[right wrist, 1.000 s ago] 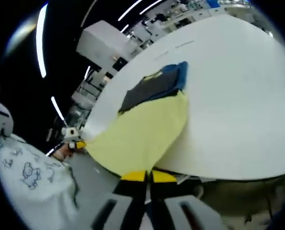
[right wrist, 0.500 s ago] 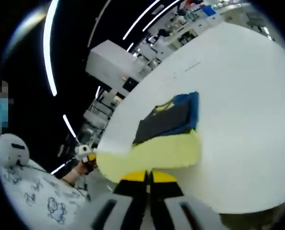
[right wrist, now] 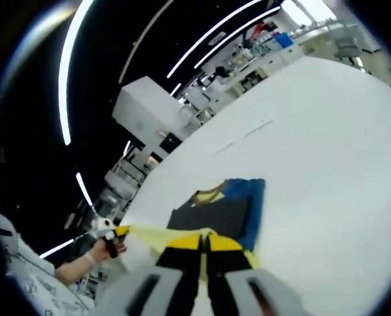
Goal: Fold the garment on the visible template until the final outline fits inside the template.
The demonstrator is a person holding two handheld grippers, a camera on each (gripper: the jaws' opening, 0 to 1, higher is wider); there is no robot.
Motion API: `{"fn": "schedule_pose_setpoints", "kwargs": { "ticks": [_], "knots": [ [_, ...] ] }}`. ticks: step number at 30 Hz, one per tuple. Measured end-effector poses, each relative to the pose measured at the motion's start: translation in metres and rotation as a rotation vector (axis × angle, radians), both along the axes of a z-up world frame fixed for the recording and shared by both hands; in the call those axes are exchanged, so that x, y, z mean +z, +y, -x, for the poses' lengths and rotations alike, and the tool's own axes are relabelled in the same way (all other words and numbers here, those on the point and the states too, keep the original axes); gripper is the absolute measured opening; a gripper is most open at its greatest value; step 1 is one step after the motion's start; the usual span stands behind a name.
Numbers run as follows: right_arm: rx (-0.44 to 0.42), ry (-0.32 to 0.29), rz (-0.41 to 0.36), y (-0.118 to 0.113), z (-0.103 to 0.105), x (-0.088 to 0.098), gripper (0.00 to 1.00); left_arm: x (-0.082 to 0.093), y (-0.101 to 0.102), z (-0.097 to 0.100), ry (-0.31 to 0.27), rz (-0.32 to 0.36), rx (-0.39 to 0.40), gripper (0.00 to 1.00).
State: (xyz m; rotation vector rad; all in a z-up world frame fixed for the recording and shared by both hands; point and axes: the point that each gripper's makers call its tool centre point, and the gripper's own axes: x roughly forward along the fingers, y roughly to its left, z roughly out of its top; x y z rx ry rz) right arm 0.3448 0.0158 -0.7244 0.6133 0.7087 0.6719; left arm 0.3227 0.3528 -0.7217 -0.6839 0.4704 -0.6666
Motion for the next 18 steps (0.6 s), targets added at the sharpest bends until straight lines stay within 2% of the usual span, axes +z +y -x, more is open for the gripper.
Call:
{"fn": "schedule_pose_setpoints", "kwargs": {
  "ticks": [6,10,11,12,15,18],
  "knots": [
    [-0.057,-0.029,-0.021,0.003,-0.040,0.006,0.00,0.002,0.007,-0.034,-0.002,0.018,0.108,0.00],
    [-0.019,-0.066,0.038,0.004,-0.063,-0.002,0.00,-0.007,0.018,-0.054,0.018,0.007,0.165,0.00],
    [-0.020,-0.059,0.050,0.003,-0.067,-0.007,0.00,-0.008,0.021,-0.058,0.023,0.017,0.186,0.00],
    [-0.039,-0.022,0.066,-0.001,-0.075,-0.015,0.00,-0.008,0.021,-0.064,0.029,0.042,0.212,0.00],
    [-0.053,-0.013,0.043,-0.001,-0.090,-0.017,0.00,-0.007,0.019,-0.073,0.021,0.048,0.229,0.00],
    [-0.060,-0.018,0.045,0.002,-0.101,-0.018,0.00,-0.013,0.023,-0.083,0.031,0.036,0.254,0.00]
  ]
}}
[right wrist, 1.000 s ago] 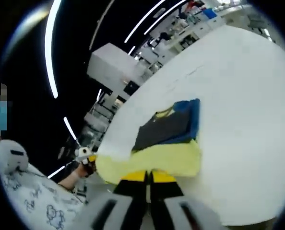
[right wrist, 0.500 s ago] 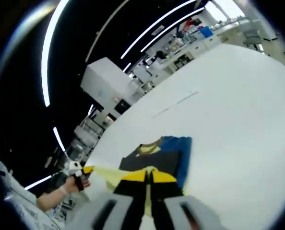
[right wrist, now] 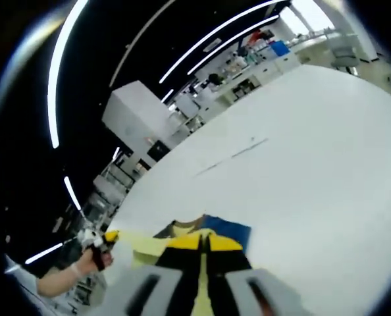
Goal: Fold the garment on the visible template until the final outline fits inside the template.
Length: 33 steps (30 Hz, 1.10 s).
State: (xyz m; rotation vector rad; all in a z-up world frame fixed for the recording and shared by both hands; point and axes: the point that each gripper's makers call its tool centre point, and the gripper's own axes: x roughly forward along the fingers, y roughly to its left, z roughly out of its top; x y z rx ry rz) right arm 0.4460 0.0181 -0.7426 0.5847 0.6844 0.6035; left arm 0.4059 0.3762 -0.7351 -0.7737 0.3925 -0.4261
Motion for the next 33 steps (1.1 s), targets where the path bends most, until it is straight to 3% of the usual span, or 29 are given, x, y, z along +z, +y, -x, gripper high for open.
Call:
{"fn": "schedule_pose_setpoints", "kwargs": {
  "ticks": [6,13,29,33],
  "knots": [
    [-0.005,0.060,0.040,0.004,-0.011,-0.030,0.00,-0.032,0.009,-0.009,0.086,-0.019,0.048,0.00],
    [-0.006,0.096,0.087,0.001,-0.015,-0.054,0.00,-0.050,0.007,-0.013,0.129,-0.051,0.068,0.00],
    [-0.015,0.162,0.117,0.001,-0.008,-0.077,0.00,-0.090,0.012,-0.013,0.240,-0.100,0.078,0.00],
    [-0.012,0.142,0.109,0.002,-0.009,-0.074,0.00,-0.086,0.006,-0.009,0.204,-0.136,0.039,0.00]
  ]
}}
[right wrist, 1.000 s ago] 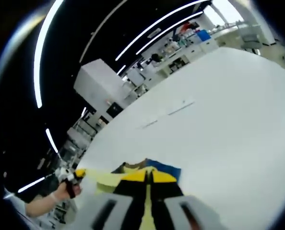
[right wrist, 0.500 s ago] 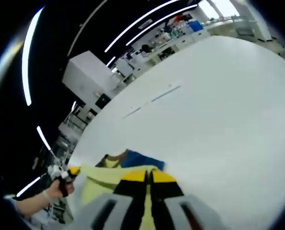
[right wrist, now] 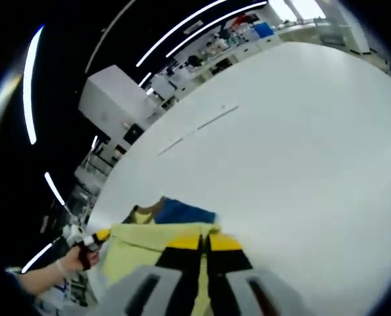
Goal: Fold the garment on the visible template until the final outline fits inside the template.
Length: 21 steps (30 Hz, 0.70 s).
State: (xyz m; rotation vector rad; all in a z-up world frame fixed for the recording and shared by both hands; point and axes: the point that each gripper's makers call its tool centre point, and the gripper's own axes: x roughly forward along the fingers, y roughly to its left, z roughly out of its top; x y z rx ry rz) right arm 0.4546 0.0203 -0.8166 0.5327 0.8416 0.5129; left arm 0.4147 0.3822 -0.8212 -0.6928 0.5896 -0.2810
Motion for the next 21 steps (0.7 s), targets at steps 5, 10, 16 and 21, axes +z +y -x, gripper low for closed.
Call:
{"fn": "schedule_pose_setpoints", "kwargs": {
  "ticks": [5,10,16,21],
  "knots": [
    [0.046,-0.049,0.034,-0.002,0.004,0.003,0.03,0.007,-0.003,0.006,-0.035,-0.016,-0.048,0.01],
    [0.065,-0.067,0.037,-0.001,0.010,0.008,0.15,0.011,-0.008,0.011,-0.063,-0.058,-0.102,0.15],
    [0.117,-0.133,0.073,0.000,0.015,0.015,0.45,0.015,-0.018,0.018,-0.120,-0.130,-0.203,0.56],
    [0.171,-0.188,0.135,0.002,0.020,0.016,0.64,0.015,-0.024,0.024,-0.137,-0.210,-0.304,0.73]
  ]
}}
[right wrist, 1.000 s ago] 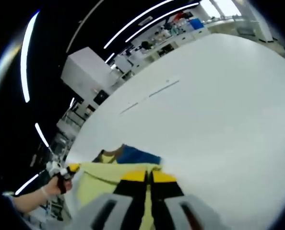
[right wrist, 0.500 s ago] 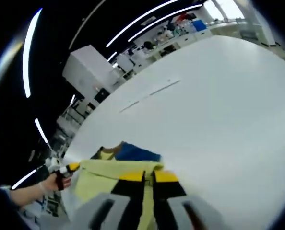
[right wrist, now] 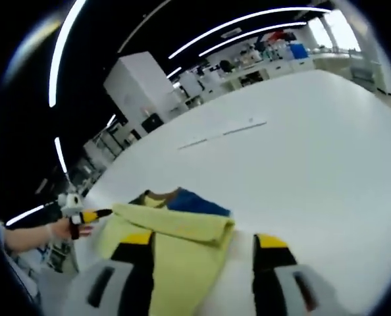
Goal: Fold the garment on the visible template until the final outline fits inside the template.
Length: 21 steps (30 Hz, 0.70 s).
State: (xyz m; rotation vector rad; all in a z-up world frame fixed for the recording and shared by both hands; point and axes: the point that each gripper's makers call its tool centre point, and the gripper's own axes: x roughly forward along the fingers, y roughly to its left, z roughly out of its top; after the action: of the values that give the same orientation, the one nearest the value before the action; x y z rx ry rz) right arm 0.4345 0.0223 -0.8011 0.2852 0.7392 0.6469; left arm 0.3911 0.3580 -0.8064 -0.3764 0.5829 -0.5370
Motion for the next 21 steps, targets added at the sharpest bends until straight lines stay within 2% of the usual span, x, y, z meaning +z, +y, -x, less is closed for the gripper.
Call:
{"fn": "schedule_pose_setpoints", "kwargs": {
  "ticks": [4,6,8,9,13,16,18,21],
  "knots": [
    [0.024,-0.026,0.029,-0.005,-0.001,-0.002,0.77,0.005,-0.004,0.001,-0.017,-0.015,-0.028,0.84],
    [0.040,-0.043,0.051,-0.006,-0.001,-0.003,0.84,0.006,-0.011,0.007,-0.023,-0.028,-0.074,0.92],
    [0.053,-0.054,0.067,-0.006,0.001,-0.004,0.92,-0.001,-0.011,0.010,-0.024,-0.093,-0.123,0.98],
    [0.060,-0.056,0.076,-0.007,0.002,-0.005,0.94,-0.001,-0.015,0.016,-0.023,-0.114,-0.160,0.98],
    [0.084,-0.065,0.089,-0.004,0.008,-0.005,1.00,0.000,-0.021,0.020,-0.023,-0.116,-0.191,0.99],
    [0.129,-0.067,0.118,-0.002,0.016,-0.008,1.00,0.003,-0.027,0.020,-0.031,-0.117,-0.200,0.99],
    [0.139,-0.066,0.118,-0.001,0.019,-0.009,1.00,0.003,-0.025,0.020,-0.033,-0.115,-0.202,0.99],
    [0.152,-0.057,0.112,0.004,0.025,-0.009,1.00,0.008,-0.035,0.021,-0.039,-0.109,-0.216,0.99]
  ]
}}
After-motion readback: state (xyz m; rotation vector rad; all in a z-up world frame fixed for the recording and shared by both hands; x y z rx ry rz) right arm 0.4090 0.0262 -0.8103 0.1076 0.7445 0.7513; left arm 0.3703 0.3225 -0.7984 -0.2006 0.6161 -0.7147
